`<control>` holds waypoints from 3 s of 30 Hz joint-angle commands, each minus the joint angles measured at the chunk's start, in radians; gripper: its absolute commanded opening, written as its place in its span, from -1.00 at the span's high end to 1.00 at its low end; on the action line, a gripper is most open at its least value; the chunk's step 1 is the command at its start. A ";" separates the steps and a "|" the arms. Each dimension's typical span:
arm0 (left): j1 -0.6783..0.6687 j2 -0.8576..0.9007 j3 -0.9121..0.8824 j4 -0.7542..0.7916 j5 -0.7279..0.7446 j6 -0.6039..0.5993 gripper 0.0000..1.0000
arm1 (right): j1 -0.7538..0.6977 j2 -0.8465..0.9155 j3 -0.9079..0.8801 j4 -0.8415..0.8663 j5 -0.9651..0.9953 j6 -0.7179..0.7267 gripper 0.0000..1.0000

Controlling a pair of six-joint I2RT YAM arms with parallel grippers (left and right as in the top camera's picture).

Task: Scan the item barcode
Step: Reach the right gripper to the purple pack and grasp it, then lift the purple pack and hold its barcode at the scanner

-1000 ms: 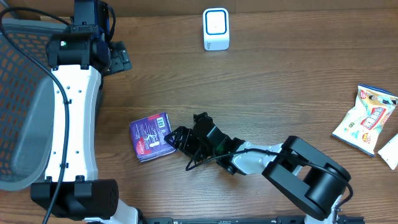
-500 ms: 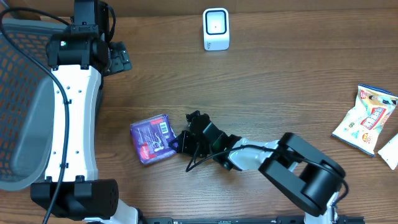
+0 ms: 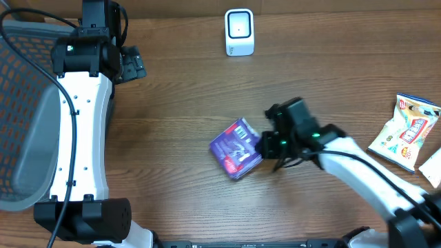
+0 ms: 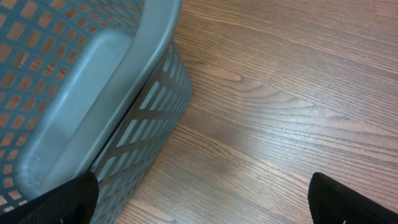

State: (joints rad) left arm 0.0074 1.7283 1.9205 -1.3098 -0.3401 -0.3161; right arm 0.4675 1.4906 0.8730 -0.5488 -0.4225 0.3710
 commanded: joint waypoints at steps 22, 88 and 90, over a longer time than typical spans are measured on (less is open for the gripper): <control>0.005 0.000 0.016 0.002 0.001 -0.021 -1.00 | -0.040 -0.043 0.449 -0.473 -0.026 -0.379 0.92; 0.005 0.000 0.016 0.002 0.001 -0.021 -0.99 | -0.013 0.913 0.646 1.400 0.911 -2.019 0.92; 0.005 0.000 0.016 0.002 0.001 -0.021 -0.99 | -0.001 0.933 0.646 1.408 0.912 -2.021 0.92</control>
State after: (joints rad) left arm 0.0074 1.7283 1.9205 -1.3098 -0.3401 -0.3161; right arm 0.4423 2.3833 1.4933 0.8467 0.5026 -1.6310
